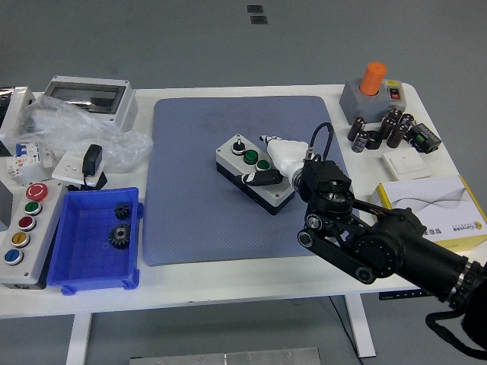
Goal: Pick up the button,place it on the desk,press the button,press the button
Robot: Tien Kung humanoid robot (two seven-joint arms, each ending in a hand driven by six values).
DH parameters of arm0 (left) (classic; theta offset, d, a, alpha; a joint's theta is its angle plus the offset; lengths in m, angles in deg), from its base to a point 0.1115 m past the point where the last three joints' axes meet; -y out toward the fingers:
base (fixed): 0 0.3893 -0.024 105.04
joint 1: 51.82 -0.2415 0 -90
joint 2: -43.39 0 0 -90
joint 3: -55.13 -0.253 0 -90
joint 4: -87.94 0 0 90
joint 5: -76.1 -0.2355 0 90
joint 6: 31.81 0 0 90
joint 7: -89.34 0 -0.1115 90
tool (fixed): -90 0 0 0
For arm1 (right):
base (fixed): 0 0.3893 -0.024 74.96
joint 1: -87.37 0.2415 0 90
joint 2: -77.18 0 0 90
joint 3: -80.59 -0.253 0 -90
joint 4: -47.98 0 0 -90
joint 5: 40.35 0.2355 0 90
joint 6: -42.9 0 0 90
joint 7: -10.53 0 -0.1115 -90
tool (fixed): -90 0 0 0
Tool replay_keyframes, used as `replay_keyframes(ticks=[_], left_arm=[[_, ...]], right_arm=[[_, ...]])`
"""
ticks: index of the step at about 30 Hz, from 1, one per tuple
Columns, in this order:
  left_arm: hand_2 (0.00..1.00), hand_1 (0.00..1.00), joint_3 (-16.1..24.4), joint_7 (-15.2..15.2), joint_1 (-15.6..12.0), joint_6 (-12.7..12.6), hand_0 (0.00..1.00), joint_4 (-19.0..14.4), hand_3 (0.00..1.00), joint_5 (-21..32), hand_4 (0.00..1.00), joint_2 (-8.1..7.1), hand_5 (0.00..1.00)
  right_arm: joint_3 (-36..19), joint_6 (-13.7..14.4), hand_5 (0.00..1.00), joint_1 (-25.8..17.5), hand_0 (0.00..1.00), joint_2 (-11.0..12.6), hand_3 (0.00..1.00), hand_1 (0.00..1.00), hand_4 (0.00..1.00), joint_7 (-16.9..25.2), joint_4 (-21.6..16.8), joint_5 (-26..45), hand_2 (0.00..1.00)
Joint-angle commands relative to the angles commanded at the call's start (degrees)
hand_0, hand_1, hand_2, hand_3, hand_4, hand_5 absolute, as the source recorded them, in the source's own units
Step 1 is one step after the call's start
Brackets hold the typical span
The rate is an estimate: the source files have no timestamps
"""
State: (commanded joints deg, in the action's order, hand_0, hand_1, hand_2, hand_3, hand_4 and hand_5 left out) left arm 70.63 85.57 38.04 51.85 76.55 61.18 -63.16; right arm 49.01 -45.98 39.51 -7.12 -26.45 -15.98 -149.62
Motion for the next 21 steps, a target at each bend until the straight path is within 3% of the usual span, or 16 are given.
replay_keyframes(ticks=[11,12,18,19,21], left_arm=[[0.586,0.622,-0.27,0.04,0.31,0.05,0.611,0.01,0.614,-0.02,0.645,0.09,0.352],[0.585,0.622,-0.31,0.03,0.31,0.05,0.611,0.01,0.613,0.01,0.635,0.12,0.346],[0.584,0.621,-0.4,0.04,0.15,0.01,0.611,0.02,0.609,0.08,0.625,0.18,0.339],[0.584,0.621,-0.41,0.05,0.13,0.0,0.611,0.02,0.609,0.09,0.625,0.17,0.339],[0.584,0.621,-0.32,0.07,0.11,-0.01,0.611,0.01,0.609,0.03,0.625,0.16,0.339]], right_arm=[[2.47,1.0,0.684,0.09,0.552,-0.55,0.998,0.674,0.998,0.0,0.93,0.5,0.805],[2.62,1.28,0.536,0.14,0.422,-0.54,0.998,0.601,0.973,0.0,1.01,0.33,0.68],[3.35,3.0,0.536,0.18,0.422,-0.41,0.998,0.601,0.973,0.0,0.49,-0.78,0.68],[3.49,3.19,0.416,0.22,0.279,-0.43,0.885,0.45,0.895,0.0,0.41,-1.01,0.475],[3.85,3.47,0.416,0.3,0.279,-0.44,0.885,0.45,0.895,0.0,0.37,-1.35,0.475]])
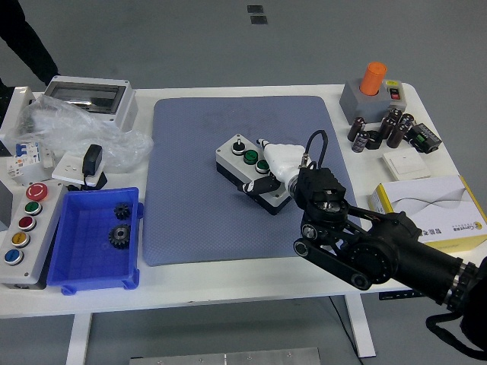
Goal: Pick up the button,place it on the desk,press the button,press the button
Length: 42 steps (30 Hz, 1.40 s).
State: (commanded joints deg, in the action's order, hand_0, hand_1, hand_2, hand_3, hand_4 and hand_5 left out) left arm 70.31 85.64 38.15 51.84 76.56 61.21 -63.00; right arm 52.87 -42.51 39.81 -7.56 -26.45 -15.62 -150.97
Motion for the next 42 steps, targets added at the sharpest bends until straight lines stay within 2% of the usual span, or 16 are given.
replay_keyframes(ticks=[2,3,9,10,15,16,18,21,22,25,35,39,40,42], left_arm=[[0.584,0.621,0.21,0.03,-0.01,-0.01,0.611,0.0,0.609,-0.15,0.625,0.0,0.339],[0.584,0.621,0.24,0.04,-0.02,-0.02,0.61,0.0,0.61,-0.15,0.622,0.0,0.34],[0.584,0.621,0.39,0.08,-0.12,-0.04,0.61,0.01,0.61,-0.2,0.622,0.08,0.34],[0.585,0.621,0.42,0.09,-0.13,-0.04,0.61,0.01,0.61,-0.22,0.621,0.1,0.341],[0.585,0.621,0.53,0.17,-0.09,-0.07,0.61,0.01,0.61,-0.31,0.621,0.11,0.341],[0.585,0.62,0.56,0.19,-0.08,-0.09,0.611,0.0,0.611,-0.33,0.616,0.12,0.339],[0.585,0.62,0.62,0.25,-0.04,-0.13,0.611,0.0,0.611,-0.36,0.616,0.11,0.339],[0.585,0.62,0.76,0.31,0.02,-0.19,0.611,0.0,0.611,-0.41,0.616,0.1,0.339],[0.586,0.62,0.78,0.33,0.03,-0.21,0.61,0.0,0.611,-0.4,0.613,0.09,0.341],[0.586,0.62,0.79,0.36,0.03,-0.25,0.61,0.0,0.611,-0.34,0.613,0.08,0.341],[0.587,0.621,0.73,0.43,0.09,-0.35,0.61,-0.01,0.613,-0.28,0.605,0.14,0.353],[0.587,0.621,0.65,0.43,0.11,-0.38,0.61,0.0,0.613,-0.22,0.605,0.19,0.353],[0.587,0.621,0.68,0.43,0.13,-0.38,0.61,-0.01,0.613,-0.27,0.603,0.19,0.363],[0.587,0.621,0.71,0.45,0.19,-0.39,0.61,-0.02,0.613,-0.33,0.603,0.18,0.363]], right_arm=[[0.49,0.09,0.416,0.05,0.279,0.01,0.885,0.45,0.895,0.0,0.11,-0.08,0.475],[0.75,0.12,0.27,0.06,0.158,-0.01,0.574,0.377,0.636,0.0,0.19,-0.05,0.425],[2.02,0.32,0.27,0.1,0.158,-0.3,0.574,0.377,0.636,0.0,0.66,-0.07,0.425],[2.19,0.37,0.124,0.11,0.167,-0.31,0.429,0.369,0.678,0.0,0.71,-0.1,0.392],[2.9,0.87,0.124,0.24,0.167,0.01,0.429,0.369,0.678,0.0,0.24,-0.63,0.392],[3.19,0.92,0.098,0.33,0.171,0.21,0.381,0.366,0.657,0.0,-0.06,-0.58,0.373],[4.06,1.24,0.098,0.62,0.171,0.81,0.381,0.366,0.657,0.0,-0.81,-0.08,0.373],[5.49,2.34,0.098,1.14,0.171,1.87,0.381,0.366,0.657,0.0,-1.7,0.99,0.373],[6.22,2.92,0.085,1.4,0.173,2.4,0.302,0.364,0.618,0.53,-2.08,1.64,0.352],[8.18,4.56,0.085,2.13,0.173,3.63,0.302,0.364,0.618,2.61,-2.88,2.59,0.352],[17.73,11.7,0.052,7.4,0.202,7.54,0.286,0.388,0.592,16.09,-5.01,5.21,0.343],[21.65,13.48,0.052,10.28,0.202,7.95,0.286,0.388,0.592,21.43,-4.66,3.96,0.343],[22.7,13.69,0.02,10.92,0.248,7.96,0.292,0.402,0.592,22.78,-4.4,3.37,0.345],[24.3,13.8,0.02,11.95,0.248,7.97,0.292,0.402,0.592,25.17,-3.65,2.24,0.345]])
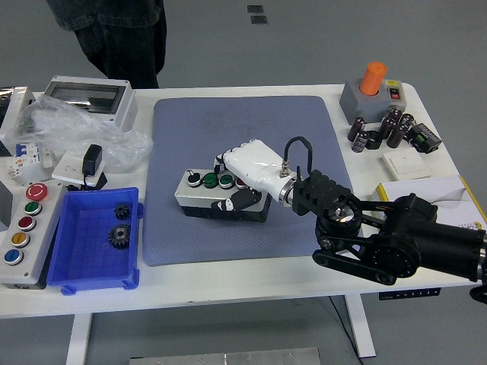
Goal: Pick up the button,place it on the desk,press the button,press the button
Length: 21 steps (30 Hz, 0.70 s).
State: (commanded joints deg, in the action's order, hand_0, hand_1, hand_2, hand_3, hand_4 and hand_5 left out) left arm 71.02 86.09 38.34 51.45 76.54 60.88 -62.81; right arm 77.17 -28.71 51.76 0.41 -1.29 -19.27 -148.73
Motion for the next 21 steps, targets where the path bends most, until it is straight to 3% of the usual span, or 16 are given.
replay_keyframes(ticks=[2,3,8,9,21], left_arm=[[0.587,0.621,-0.01,0.01,0.0,-0.02,0.61,-0.01,0.613,0.01,0.603,0.0,0.363],[0.587,0.62,-0.11,0.01,-0.04,-0.05,0.61,0.0,0.612,0.12,0.598,0.01,0.373],[0.587,0.62,-0.72,0.01,-0.24,-0.14,0.61,0.02,0.612,0.54,0.598,-0.03,0.373],[0.588,0.62,-0.79,0.02,-0.24,-0.15,0.61,0.02,0.613,0.57,0.596,-0.05,0.377],[0.588,0.62,-1.07,0.07,-0.2,-0.24,0.61,-0.02,0.613,0.57,0.59,-0.03,0.386]], right_arm=[[0.81,0.03,0.02,0.67,0.248,0.11,0.292,0.402,0.592,1.98,0.81,-0.78,0.345],[0.93,0.08,0.002,0.95,0.336,0.26,0.296,0.442,0.595,2.76,1.18,-1.09,0.345],[1.12,0.08,0.002,1.57,0.336,0.75,0.296,0.442,0.595,3.68,1.95,-2.16,0.345],[1.22,0.09,0.002,1.61,0.467,0.79,0.303,0.531,0.59,3.77,2.15,-2.34,0.372],[0.86,1.06,0.002,1.49,0.487,1.4,0.306,0.547,0.589,5.5,2.6,-2.95,0.384]])
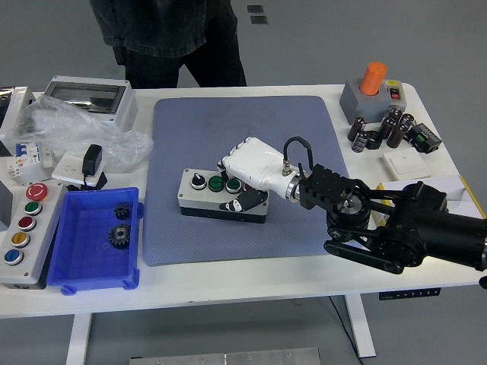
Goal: Pick up the button,place it on the desk,press the button,press the button
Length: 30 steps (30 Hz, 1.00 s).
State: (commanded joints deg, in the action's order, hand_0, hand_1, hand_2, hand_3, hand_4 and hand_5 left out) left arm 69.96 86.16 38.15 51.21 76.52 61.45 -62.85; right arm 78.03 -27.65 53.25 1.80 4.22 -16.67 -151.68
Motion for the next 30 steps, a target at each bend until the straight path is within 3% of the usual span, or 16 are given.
replay_keyframes(ticks=[1,6,12,13,18,19,23,24,29,30], left_arm=[[0.588,0.619,-0.01,0.01,0.0,-0.01,0.61,0.0,0.613,0.0,0.585,-0.01,0.394],[0.588,0.619,-0.07,0.05,0.06,-0.04,0.61,-0.01,0.613,0.03,0.578,0.01,0.398],[0.588,0.619,-0.33,0.05,-0.01,-0.04,0.61,0.0,0.613,0.17,0.578,0.07,0.398],[0.588,0.619,-0.36,0.06,-0.02,-0.04,0.61,0.0,0.612,0.19,0.569,0.07,0.396],[0.588,0.619,-0.33,0.15,0.04,-0.02,0.61,-0.01,0.612,0.13,0.569,0.07,0.396],[0.587,0.619,-0.36,0.16,0.03,-0.01,0.609,0.0,0.61,0.14,0.561,0.08,0.401],[0.587,0.619,-0.51,0.15,-0.07,0.07,0.609,0.0,0.61,0.26,0.561,0.17,0.401],[0.587,0.619,-0.55,0.16,-0.09,0.09,0.607,0.0,0.611,0.31,0.552,0.18,0.4],[0.587,0.619,-0.62,0.26,-0.12,0.23,0.607,0.02,0.611,0.42,0.552,0.19,0.4],[0.587,0.619,-0.57,0.3,-0.1,0.27,0.606,0.02,0.61,0.43,0.548,0.19,0.397]], right_arm=[[-0.13,-0.05,0.002,0.0,0.517,0.07,0.309,0.581,0.596,0.04,-0.07,-0.02,0.491],[-0.95,-0.9,0.002,-0.11,0.522,0.51,0.311,0.586,0.595,-0.22,-0.72,-0.73,0.516],[-2.63,-4.34,0.002,-0.39,0.522,0.84,0.311,0.586,0.595,-1.05,-1.05,-1.03,0.516],[-2.82,-4.86,0.024,-0.42,0.52,0.84,0.506,0.614,0.679,-1.16,-1.0,-1.0,0.633],[-3.55,-6.81,0.024,-0.74,0.52,0.89,0.506,0.614,0.679,-2.0,-0.93,-0.92,0.633],[-3.76,-7.03,0.134,-0.85,0.62,0.98,0.996,0.678,0.789,-2.19,-1.03,-0.9,0.83],[-5.04,-7.75,0.134,-1.34,0.62,1.88,0.996,0.678,0.789,-2.64,-2.29,-0.37,0.83],[-5.54,-7.83,0.305,-1.48,0.667,2.23,0.998,0.727,0.965,-2.67,-2.94,-0.24,0.975],[-8.14,-8.13,0.305,-2.3,0.667,4.44,0.998,0.727,0.965,-2.98,-7.61,1.32,0.975],[-8.85,-8.22,0.371,-2.63,0.663,5.05,0.998,0.733,0.998,-3.22,-8.93,1.74,0.998]])
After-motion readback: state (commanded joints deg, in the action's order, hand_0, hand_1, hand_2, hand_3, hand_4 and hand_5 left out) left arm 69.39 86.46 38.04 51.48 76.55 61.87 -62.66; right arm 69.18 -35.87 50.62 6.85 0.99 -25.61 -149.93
